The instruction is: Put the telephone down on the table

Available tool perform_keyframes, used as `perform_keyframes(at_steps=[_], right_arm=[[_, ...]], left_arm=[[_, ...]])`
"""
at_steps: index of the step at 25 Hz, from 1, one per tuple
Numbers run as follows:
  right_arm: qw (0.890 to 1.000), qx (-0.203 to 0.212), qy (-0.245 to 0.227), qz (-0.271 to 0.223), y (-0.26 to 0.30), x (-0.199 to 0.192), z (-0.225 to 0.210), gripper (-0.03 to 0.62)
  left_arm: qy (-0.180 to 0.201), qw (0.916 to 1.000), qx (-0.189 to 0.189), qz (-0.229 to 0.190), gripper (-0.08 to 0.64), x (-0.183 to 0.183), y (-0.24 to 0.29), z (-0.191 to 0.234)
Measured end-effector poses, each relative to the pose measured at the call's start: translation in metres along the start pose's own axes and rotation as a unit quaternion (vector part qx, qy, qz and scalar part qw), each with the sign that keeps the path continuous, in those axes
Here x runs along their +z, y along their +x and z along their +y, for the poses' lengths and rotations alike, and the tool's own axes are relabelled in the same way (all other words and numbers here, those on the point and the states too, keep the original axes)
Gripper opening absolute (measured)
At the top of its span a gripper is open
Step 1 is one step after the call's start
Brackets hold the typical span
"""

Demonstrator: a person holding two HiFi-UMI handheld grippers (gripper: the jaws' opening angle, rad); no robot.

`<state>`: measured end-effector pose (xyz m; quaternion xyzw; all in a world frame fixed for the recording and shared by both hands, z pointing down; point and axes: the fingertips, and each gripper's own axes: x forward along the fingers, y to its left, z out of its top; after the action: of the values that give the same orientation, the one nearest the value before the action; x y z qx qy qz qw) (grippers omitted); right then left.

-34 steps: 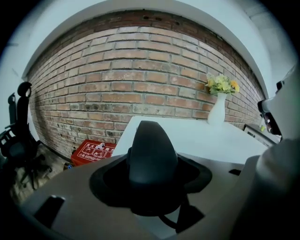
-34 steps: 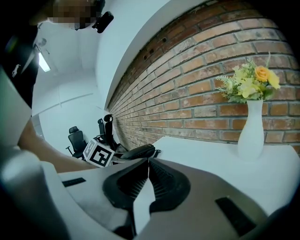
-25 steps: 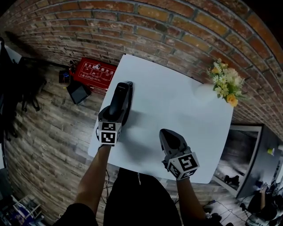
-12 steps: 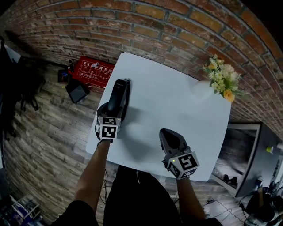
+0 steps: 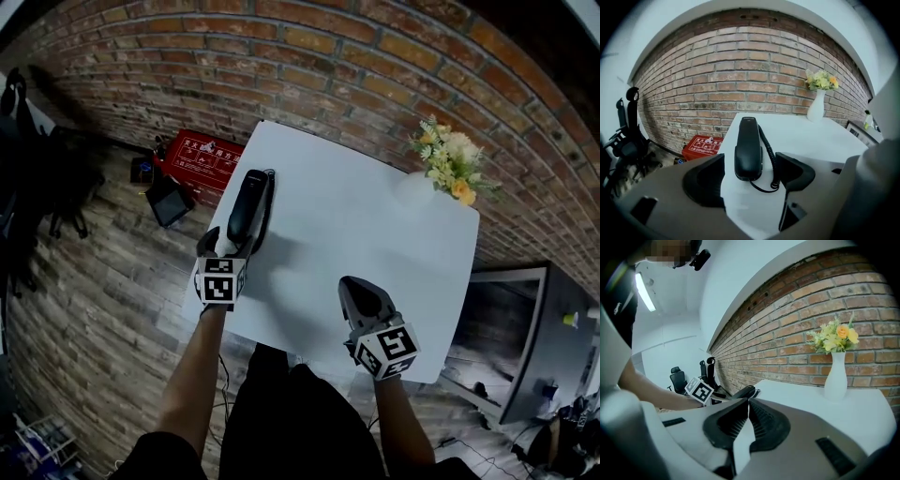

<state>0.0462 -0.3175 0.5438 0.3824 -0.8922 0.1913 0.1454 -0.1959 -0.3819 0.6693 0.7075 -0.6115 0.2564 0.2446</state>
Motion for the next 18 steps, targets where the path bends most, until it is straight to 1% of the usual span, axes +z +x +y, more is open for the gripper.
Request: perform_keyframes(at_steps=[4, 6, 7, 8, 10, 12, 18], right_arm=[[1.000, 0.004, -0.005, -0.018, -0.034, 0.003, 0.008, 0.023], [1.000, 0.007, -0.005, -0.026, -0.052, 0.003, 0.013, 0.023], [0.999, 0.008, -0.002, -0.032, -0.062, 0.003, 0.014, 0.023], [0.999, 0.009, 0.005, -0.039, -0.072, 0.002, 0.016, 0.023], [0.998, 0.008, 0.019, -0.054, -0.092, 0.001, 0.017, 0.023], [0.997, 0.007, 0.026, -0.068, -0.109, 0.001, 0.018, 0.023], [0.996, 0.016, 0.021, -0.088, -0.152, 0.000, 0.022, 0.023]], left_arm=[[-0.007, 0.9995, 0.002, -0.030, 0.334, 0.009, -0.050, -0.018], [-0.008, 0.9989, -0.004, -0.047, 0.330, 0.012, -0.079, -0.033], [-0.007, 0.9985, -0.009, -0.054, 0.313, 0.012, -0.093, -0.043], [-0.004, 0.9981, -0.016, -0.060, 0.273, 0.011, -0.106, -0.055], [0.006, 0.9972, -0.031, -0.068, 0.231, 0.006, -0.132, -0.082], [0.012, 0.9961, -0.042, -0.076, 0.165, 0.001, -0.158, -0.106], [0.022, 0.9911, -0.078, -0.106, 0.032, 0.001, -0.220, -0.159]])
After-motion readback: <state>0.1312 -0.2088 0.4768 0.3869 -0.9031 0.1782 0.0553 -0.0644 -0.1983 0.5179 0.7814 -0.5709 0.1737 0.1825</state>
